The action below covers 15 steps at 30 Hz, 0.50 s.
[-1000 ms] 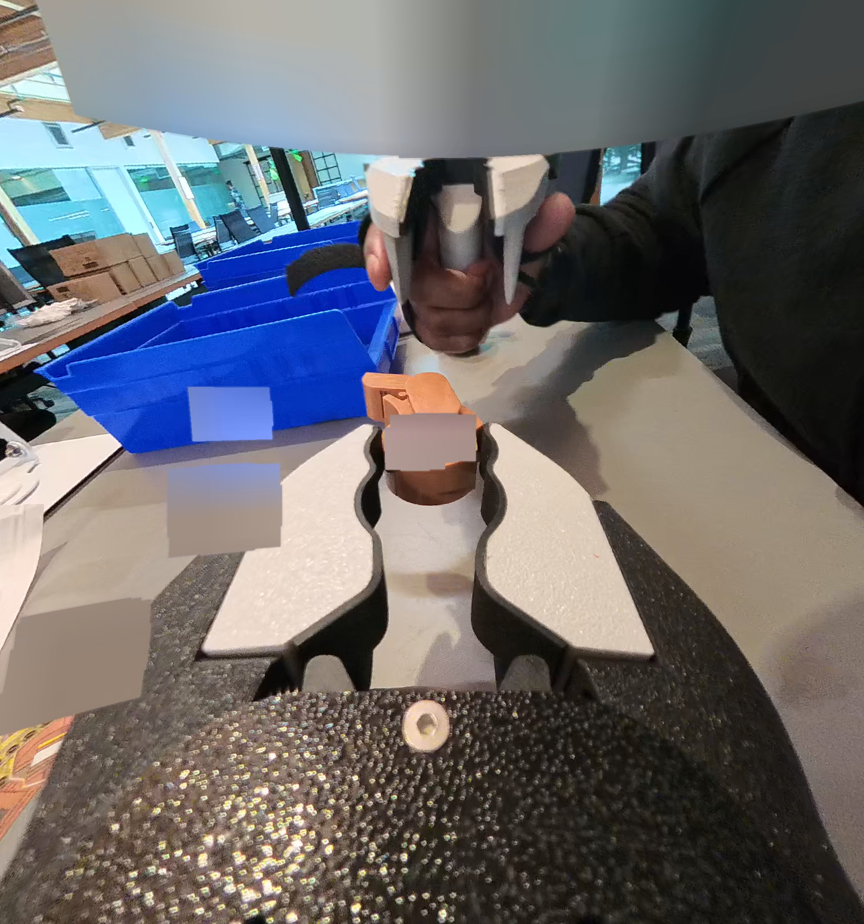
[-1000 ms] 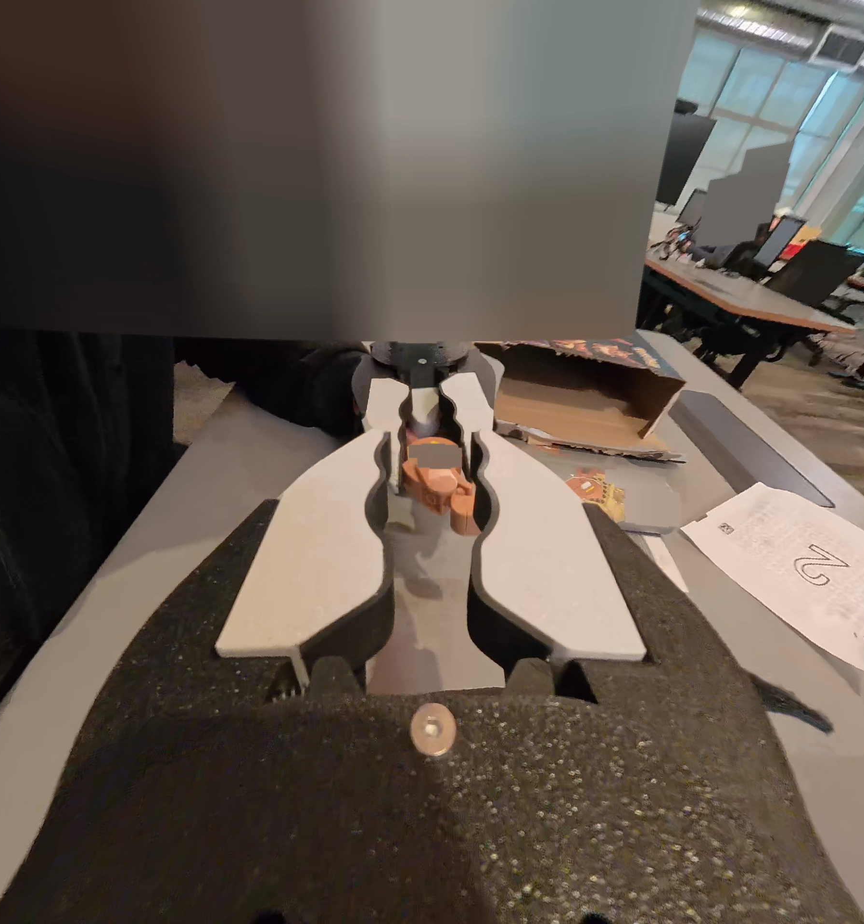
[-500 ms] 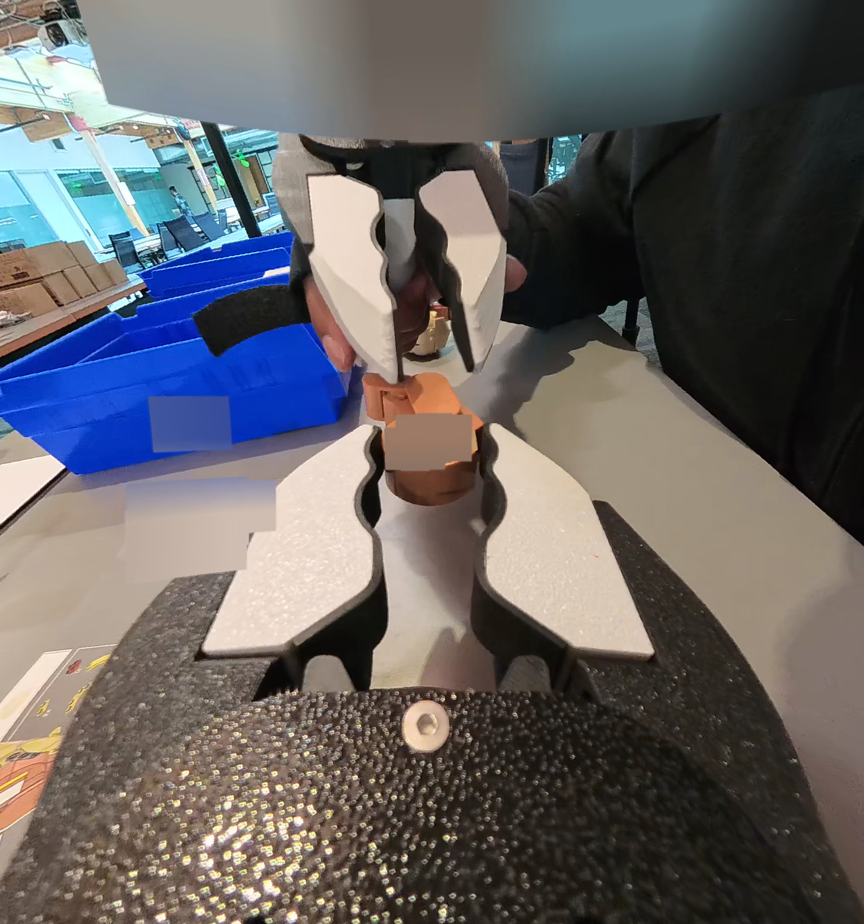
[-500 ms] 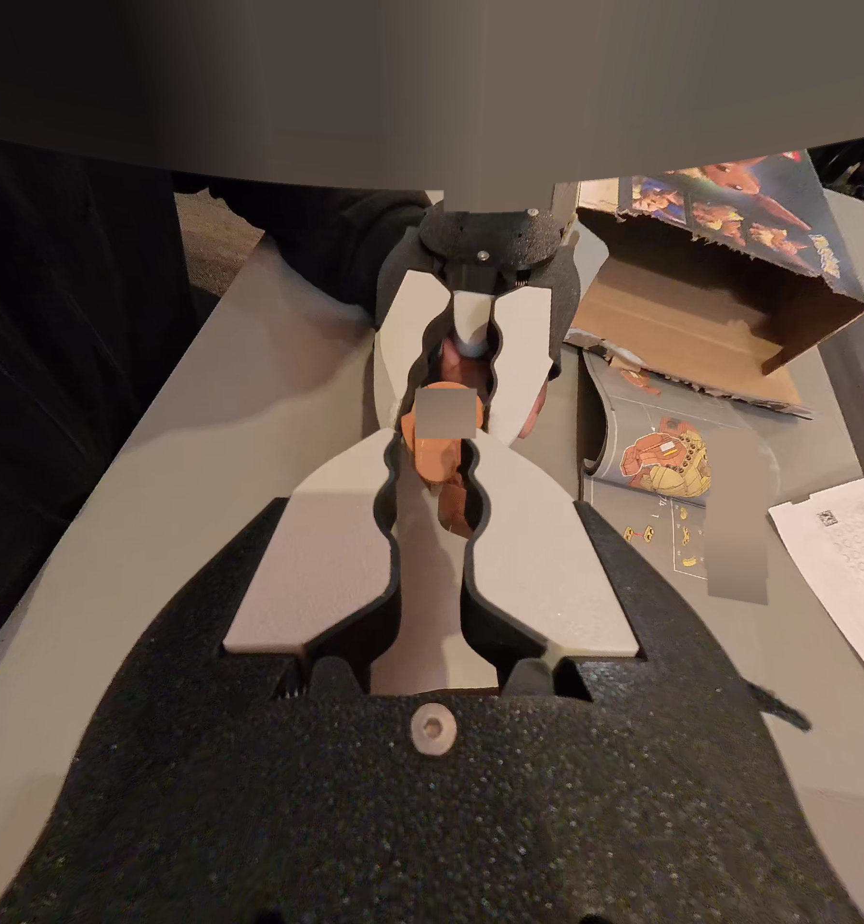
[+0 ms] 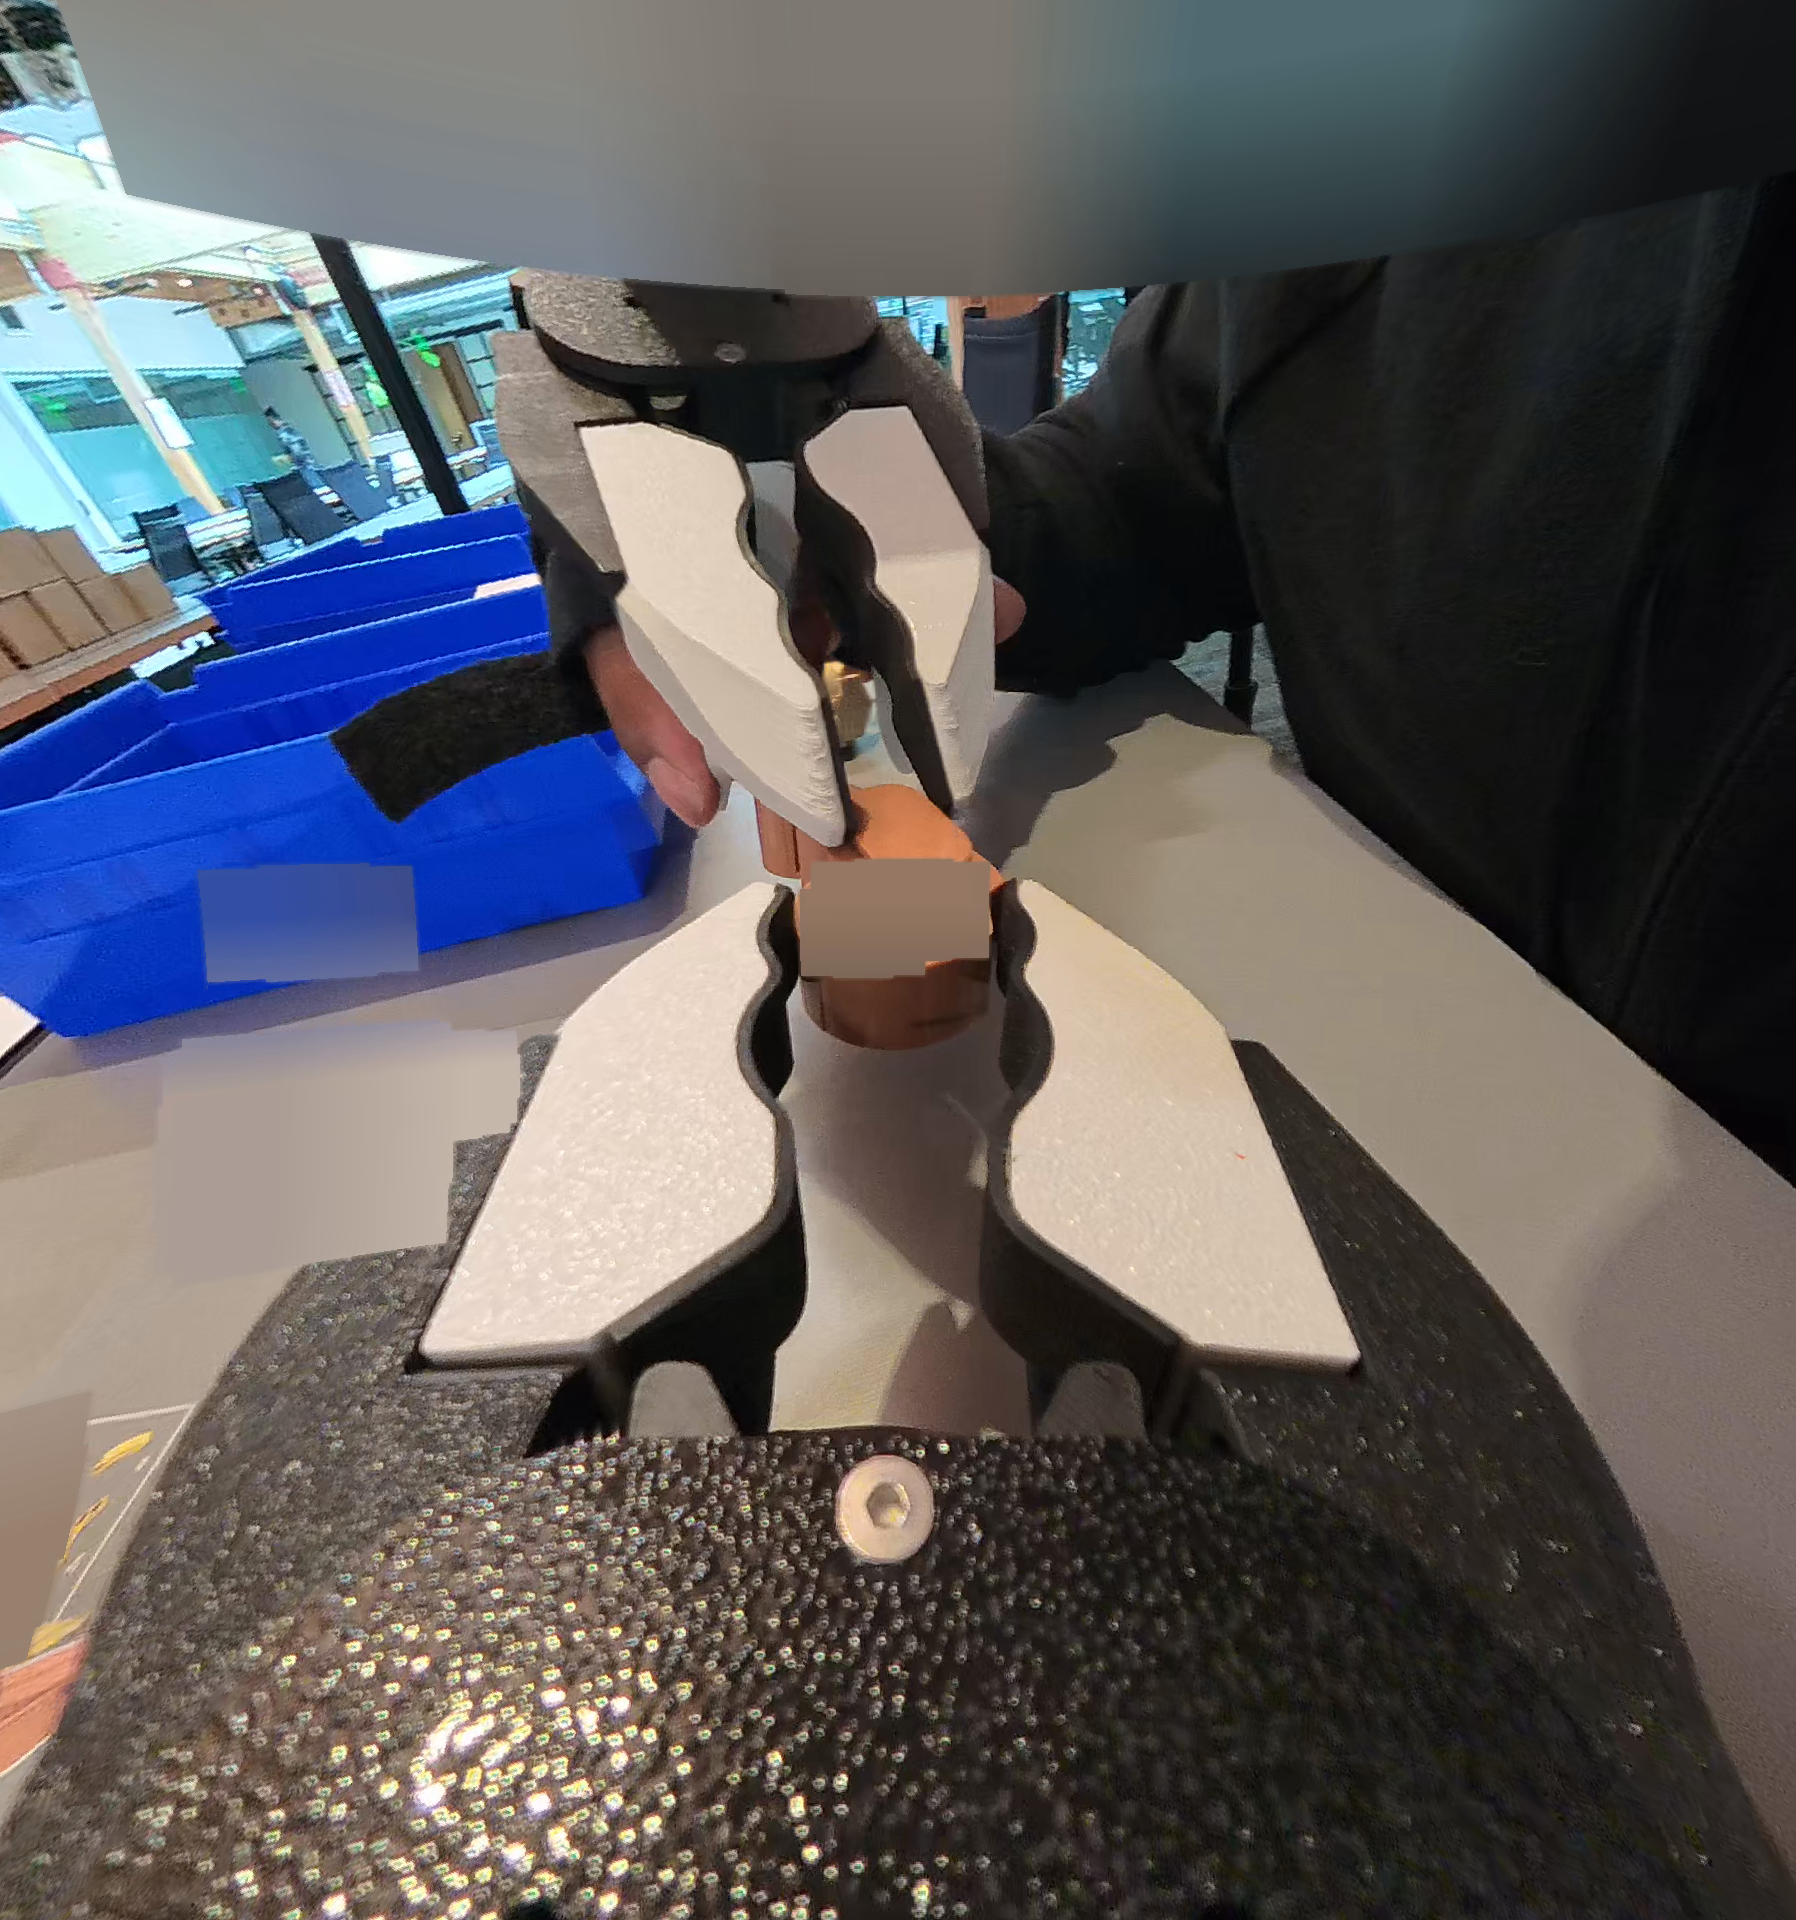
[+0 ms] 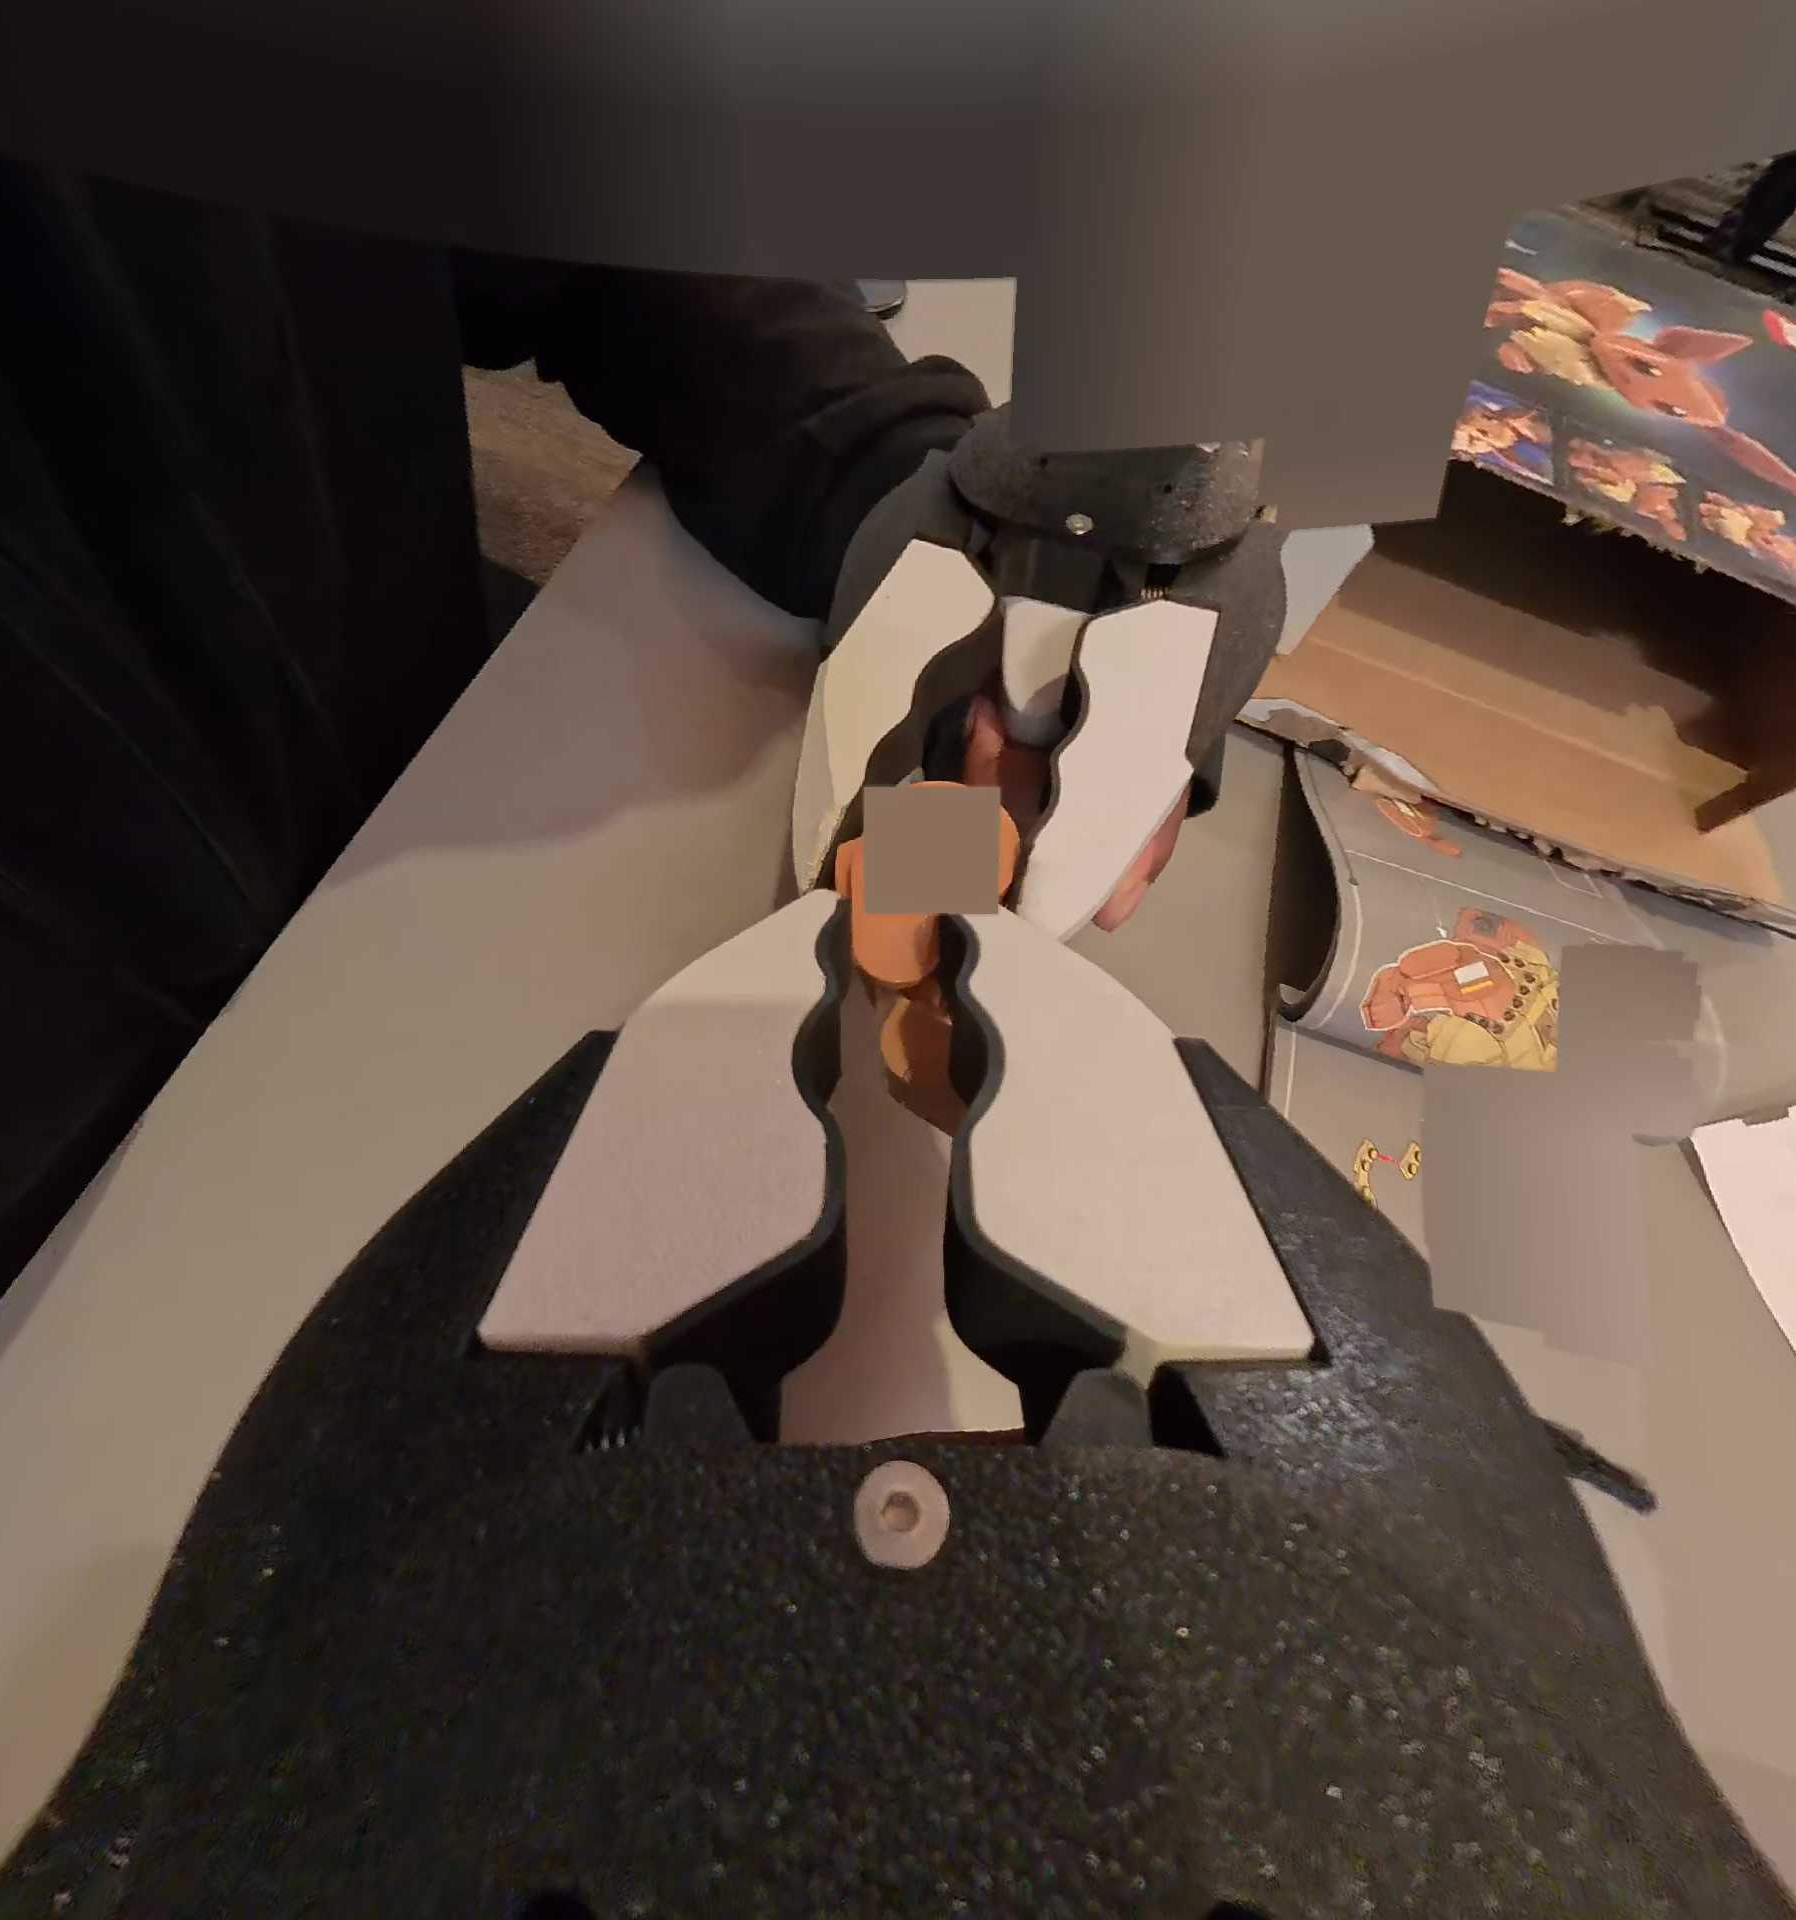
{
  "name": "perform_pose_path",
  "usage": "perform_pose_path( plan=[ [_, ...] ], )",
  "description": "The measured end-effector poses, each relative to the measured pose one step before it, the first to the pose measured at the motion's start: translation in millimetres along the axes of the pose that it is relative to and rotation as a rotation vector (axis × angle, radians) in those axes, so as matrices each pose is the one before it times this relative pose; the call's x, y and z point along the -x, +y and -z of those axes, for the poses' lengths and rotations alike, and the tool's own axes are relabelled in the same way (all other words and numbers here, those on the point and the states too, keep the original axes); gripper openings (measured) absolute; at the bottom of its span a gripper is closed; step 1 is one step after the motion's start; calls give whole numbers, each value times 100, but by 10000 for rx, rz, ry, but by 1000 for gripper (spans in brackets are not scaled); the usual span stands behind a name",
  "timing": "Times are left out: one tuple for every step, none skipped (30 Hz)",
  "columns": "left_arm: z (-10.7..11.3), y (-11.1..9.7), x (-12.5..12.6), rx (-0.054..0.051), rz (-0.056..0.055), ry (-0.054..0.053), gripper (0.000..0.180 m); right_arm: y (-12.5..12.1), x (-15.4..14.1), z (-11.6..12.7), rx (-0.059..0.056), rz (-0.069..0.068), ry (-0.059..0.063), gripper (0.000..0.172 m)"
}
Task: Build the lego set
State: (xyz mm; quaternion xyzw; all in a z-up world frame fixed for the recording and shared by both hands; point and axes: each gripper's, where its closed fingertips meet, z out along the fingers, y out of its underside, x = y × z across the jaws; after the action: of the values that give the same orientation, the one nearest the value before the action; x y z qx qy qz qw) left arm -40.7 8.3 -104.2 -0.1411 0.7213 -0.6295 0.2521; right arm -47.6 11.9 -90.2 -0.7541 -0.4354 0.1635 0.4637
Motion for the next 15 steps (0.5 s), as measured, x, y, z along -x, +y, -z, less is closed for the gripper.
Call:
perform_pose_path(
  plan=[
    [-24, -49, -167, -24, -3, 100, 36, -54, 189, -19, -24, 93, -105, 15],
    [-3, -53, -149, -40, 5, 96, 36, -65, 200, -12, -36, 101, -99, 15],
    [3, -66, -140, -43, 13, 90, 36, -64, 174, 1, -34, 86, -88, 15],
    [-2, -44, -132, -35, 19, 93, 36, -33, 109, -15, -9, 53, -50, 15],
    [15, -37, -110, -24, 16, 82, 36, -21, 81, -17, 2, 47, -38, 15],
    [13, -46, -103, -32, 26, 81, 36, -32, 96, -4, 2, 72, -42, 15],
    [2, -66, -133, -47, 36, 99, 36, -38, 68, -3, -4, 81, -18, 15],
    [10, -92, -93, -62, 39, 75, 36, -51, 73, -5, -6, 61, -19, 15],
    [7, -72, -104, -53, 39, 77, 36, -43, 78, -19, -3, 47, -28, 15],
    [0, -62, -104, -45, 32, 85, 36, -51, 101, -31, -4, 34, -41, 15],
    [-15, -48, -125, -35, 12, 76, 36, -33, 99, -28, -1, 31, -40, 15],
    [-8, -33, -93, -24, 3, 56, 36, -18, 79, -30, 1, 28, -32, 15],
    [-17, -50, -86, -36, 6, 49, 36, 11, 71, -42, 16, 32, -29, 16],
    [-13, -60, -72, -38, 16, 44, 36, -3, 53, -27, 6, 46, -15, 16],
    [-8, -15, -33, -12, 4, 23, 36, -33, 19, -8, -17, 46, 4, 16]
  ],
)
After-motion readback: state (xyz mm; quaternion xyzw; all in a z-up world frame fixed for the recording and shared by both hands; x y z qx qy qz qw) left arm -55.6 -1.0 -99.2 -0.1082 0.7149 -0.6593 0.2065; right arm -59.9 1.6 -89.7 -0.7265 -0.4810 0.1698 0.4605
